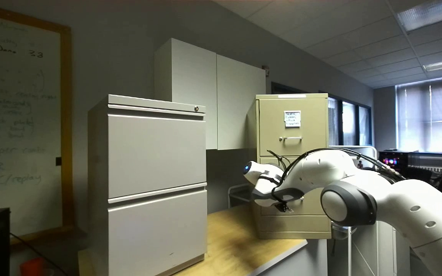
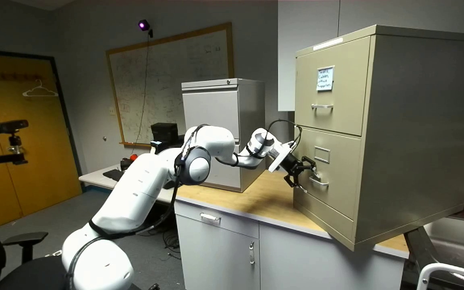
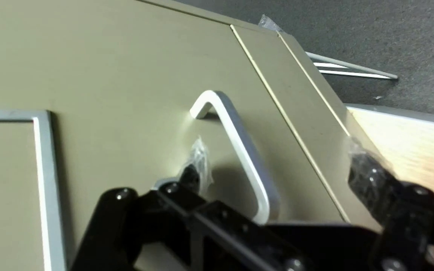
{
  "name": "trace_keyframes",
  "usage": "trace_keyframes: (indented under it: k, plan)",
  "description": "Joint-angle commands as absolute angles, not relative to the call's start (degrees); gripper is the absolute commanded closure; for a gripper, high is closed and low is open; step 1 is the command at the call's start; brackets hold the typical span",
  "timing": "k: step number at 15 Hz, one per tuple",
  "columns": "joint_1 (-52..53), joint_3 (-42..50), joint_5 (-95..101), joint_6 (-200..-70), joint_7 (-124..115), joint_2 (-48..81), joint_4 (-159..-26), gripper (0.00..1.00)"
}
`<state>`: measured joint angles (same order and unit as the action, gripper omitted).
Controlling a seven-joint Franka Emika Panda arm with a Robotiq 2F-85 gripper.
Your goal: Open the bottom right drawer
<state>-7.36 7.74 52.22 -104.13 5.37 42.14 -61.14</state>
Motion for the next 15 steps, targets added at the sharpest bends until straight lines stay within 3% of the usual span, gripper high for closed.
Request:
trace_keyframes:
  k: [1, 9, 10, 12, 15]
  plan:
    - [-8.5, 7.4, 48.7, -103.9, 12.3, 45.4, -55.1, 0.0]
    - [-8.6, 7.5, 41.8, -101.0, 19.7, 49.1, -51.5, 0.02]
    - [-8.7, 7.5, 41.7, -100.5, 20.6, 49.4, -50.9, 0.26]
    - [-8.8, 7.5, 41.1, -98.5, 22.5, 50.1, -49.6, 0.3]
    - [-8.9, 7.5, 40.6, -95.2, 26.7, 51.4, -46.1, 0.52]
